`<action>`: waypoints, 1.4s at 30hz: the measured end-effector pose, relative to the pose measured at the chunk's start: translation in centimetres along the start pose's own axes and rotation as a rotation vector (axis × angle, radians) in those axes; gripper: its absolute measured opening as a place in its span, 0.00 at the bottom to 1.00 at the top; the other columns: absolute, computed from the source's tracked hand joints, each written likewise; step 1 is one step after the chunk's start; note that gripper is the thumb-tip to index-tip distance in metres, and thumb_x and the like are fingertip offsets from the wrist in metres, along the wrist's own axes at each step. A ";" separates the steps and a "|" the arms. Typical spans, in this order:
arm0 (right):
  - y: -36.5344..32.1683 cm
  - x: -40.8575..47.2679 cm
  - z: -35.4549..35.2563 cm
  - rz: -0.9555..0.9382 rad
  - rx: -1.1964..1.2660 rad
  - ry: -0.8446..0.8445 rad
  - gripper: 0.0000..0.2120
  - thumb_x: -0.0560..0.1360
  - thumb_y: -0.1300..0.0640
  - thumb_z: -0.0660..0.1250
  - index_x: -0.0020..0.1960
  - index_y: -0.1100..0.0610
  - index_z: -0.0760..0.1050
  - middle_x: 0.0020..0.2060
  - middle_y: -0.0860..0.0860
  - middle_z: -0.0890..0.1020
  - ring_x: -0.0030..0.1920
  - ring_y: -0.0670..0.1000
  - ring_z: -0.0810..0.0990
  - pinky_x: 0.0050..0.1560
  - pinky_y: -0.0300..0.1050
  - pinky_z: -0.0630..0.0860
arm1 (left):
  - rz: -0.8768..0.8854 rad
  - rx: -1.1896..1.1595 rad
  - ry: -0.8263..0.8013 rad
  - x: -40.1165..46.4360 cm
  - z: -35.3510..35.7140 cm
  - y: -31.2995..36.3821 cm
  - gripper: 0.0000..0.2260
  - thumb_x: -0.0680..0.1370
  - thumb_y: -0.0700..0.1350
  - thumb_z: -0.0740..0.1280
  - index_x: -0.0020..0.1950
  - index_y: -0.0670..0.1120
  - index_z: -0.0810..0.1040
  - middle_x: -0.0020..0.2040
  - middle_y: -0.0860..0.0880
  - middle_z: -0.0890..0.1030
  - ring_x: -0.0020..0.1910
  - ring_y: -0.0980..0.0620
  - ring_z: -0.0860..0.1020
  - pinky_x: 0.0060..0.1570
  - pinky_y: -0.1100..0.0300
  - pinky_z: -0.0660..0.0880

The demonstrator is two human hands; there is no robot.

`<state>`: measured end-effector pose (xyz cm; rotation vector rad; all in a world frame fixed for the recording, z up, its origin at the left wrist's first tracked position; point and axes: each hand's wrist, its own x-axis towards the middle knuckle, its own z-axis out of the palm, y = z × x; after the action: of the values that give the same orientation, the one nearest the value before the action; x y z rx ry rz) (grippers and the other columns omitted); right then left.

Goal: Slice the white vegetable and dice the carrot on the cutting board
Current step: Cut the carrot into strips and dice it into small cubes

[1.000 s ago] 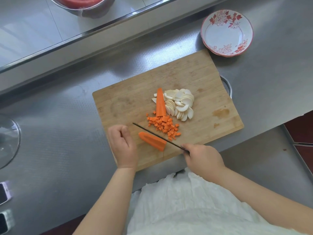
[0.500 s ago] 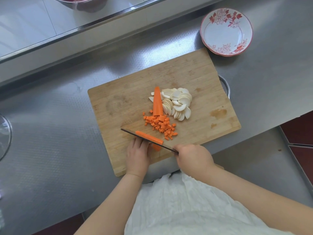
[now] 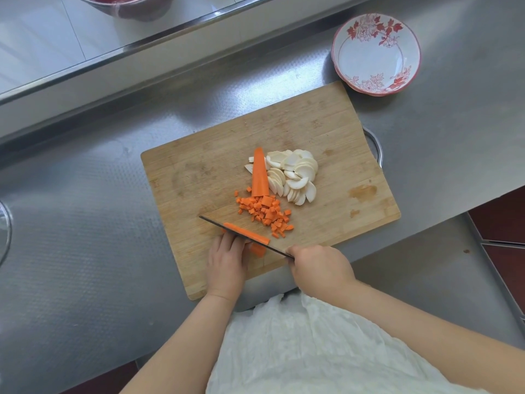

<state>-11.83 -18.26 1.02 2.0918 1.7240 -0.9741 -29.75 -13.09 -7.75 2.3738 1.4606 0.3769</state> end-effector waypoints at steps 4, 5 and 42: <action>-0.5 0.2 -0.7 0.044 0.009 -0.083 0.11 0.79 0.61 0.57 0.57 0.52 0.75 0.44 0.52 0.81 0.40 0.56 0.75 0.28 0.41 0.61 | 0.000 -0.022 0.005 0.0 0.0 0.0 0.12 0.76 0.48 0.61 0.44 0.41 0.80 0.43 0.44 0.80 0.44 0.48 0.69 0.36 0.54 0.73; -0.6 0.3 -0.8 0.055 0.012 -0.105 0.12 0.78 0.62 0.57 0.56 0.53 0.75 0.45 0.52 0.81 0.39 0.55 0.73 0.27 0.41 0.61 | -0.007 -0.029 0.001 0.0 0.1 0.0 0.13 0.77 0.48 0.61 0.44 0.41 0.80 0.43 0.44 0.80 0.44 0.48 0.69 0.36 0.54 0.73; -2.4 0.8 -1.2 0.110 0.005 -0.215 0.10 0.76 0.64 0.58 0.54 0.58 0.76 0.51 0.55 0.80 0.51 0.57 0.79 0.41 0.45 0.71 | -0.194 0.390 -1.334 12.7 -5.5 8.6 0.32 0.82 0.60 0.41 0.72 0.39 0.66 0.64 0.37 0.74 0.62 0.37 0.73 0.63 0.47 0.68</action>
<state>-13.59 -16.31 1.93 1.9798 1.4877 -1.1247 -19.35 -4.54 1.37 1.8584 1.0310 -1.3696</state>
